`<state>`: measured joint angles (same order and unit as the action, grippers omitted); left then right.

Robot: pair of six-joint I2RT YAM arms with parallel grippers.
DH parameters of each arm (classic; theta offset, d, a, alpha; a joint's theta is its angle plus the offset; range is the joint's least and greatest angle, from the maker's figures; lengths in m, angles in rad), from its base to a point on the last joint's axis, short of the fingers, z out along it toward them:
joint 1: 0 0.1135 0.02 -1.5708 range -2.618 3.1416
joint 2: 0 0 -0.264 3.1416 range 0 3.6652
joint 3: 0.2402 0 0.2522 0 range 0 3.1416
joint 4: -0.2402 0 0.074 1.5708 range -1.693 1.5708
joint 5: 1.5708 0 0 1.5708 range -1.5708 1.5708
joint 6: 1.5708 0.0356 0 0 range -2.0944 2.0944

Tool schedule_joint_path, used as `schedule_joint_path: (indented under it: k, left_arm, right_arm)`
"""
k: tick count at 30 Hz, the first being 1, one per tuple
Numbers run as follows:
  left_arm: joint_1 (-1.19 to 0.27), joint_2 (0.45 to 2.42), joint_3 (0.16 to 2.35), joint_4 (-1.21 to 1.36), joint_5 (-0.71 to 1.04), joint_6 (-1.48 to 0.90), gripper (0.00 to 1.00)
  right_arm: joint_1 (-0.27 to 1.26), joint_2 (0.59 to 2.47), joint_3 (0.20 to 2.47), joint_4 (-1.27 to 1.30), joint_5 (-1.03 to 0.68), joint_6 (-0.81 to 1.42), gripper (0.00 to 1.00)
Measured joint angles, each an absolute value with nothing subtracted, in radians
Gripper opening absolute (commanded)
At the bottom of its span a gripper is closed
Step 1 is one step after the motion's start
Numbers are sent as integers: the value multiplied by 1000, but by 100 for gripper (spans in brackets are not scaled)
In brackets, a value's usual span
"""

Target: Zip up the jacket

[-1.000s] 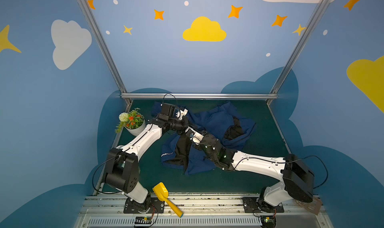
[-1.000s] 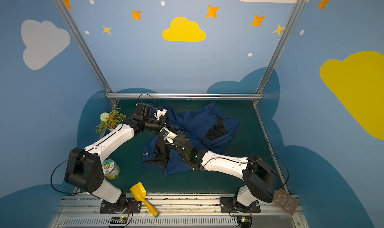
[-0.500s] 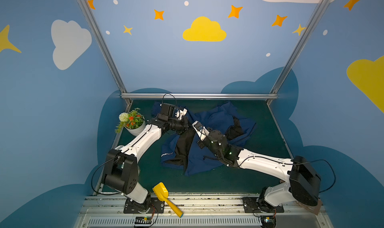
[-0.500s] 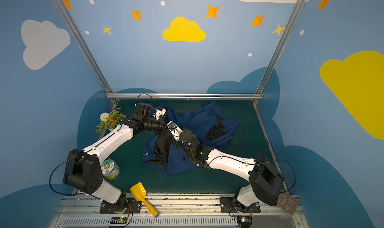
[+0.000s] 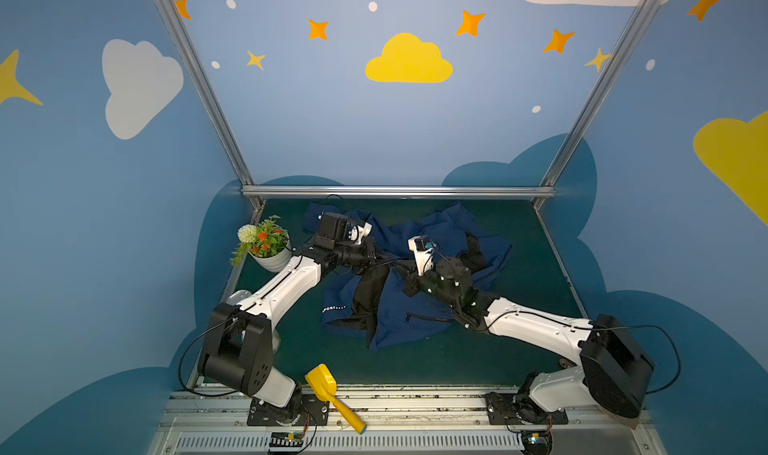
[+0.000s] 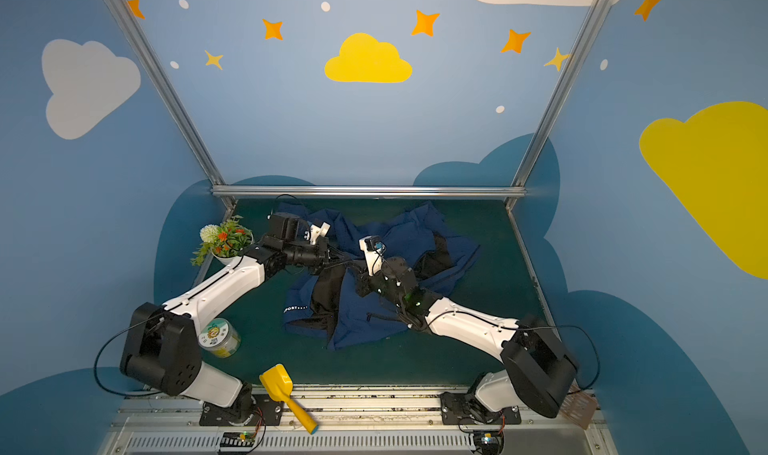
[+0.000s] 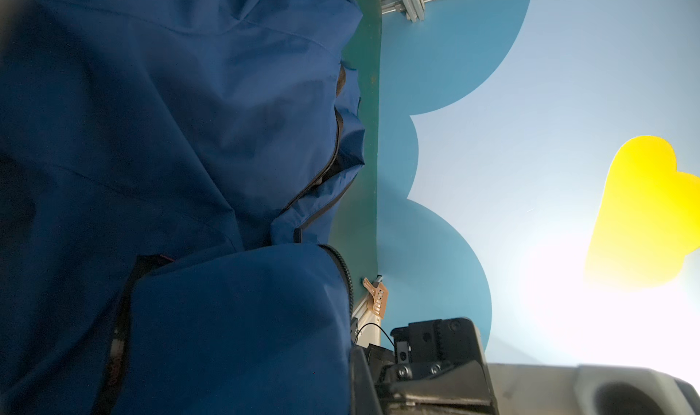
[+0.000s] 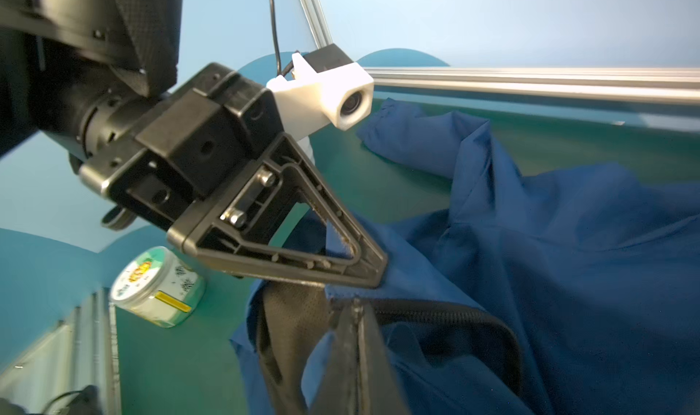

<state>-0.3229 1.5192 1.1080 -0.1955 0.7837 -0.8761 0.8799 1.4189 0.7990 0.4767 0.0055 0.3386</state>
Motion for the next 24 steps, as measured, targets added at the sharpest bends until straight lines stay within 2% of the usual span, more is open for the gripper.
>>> schedule_joint_path:
  k: [8, 24]
  left_arm:
    - [-323, 1503, 1101, -185, 771, -886, 3]
    - [-326, 1475, 1101, -223, 740, -835, 3]
  right_arm:
    - [872, 1428, 801, 484, -24, 387, 0]
    - [912, 1396, 796, 472, 146, 413, 0]
